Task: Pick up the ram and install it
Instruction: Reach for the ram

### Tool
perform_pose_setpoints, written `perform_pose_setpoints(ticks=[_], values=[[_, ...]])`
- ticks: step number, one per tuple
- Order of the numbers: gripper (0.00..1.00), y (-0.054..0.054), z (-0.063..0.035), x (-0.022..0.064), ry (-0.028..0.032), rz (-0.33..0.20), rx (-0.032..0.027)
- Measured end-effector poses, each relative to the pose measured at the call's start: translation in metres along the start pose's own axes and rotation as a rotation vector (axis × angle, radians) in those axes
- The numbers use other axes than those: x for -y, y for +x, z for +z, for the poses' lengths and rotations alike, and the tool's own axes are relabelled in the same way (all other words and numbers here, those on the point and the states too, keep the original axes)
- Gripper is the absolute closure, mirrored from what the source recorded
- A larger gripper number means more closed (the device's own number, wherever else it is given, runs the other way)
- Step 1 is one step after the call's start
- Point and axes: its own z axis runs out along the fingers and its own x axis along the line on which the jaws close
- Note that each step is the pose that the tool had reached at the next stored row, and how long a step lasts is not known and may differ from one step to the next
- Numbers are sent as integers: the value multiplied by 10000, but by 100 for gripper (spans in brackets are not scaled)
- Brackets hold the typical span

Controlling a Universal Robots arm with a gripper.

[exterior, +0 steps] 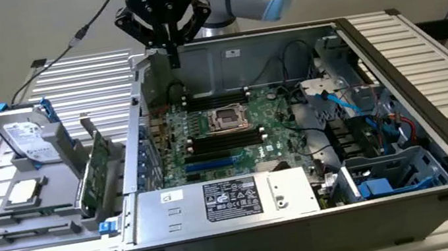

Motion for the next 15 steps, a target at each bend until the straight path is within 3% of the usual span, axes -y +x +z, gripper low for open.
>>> perform_pose_setpoints(ticks=[10, 15], values=[[89, 10, -1, 1, 1, 2, 0], [89, 221, 7, 21, 4, 1, -27]])
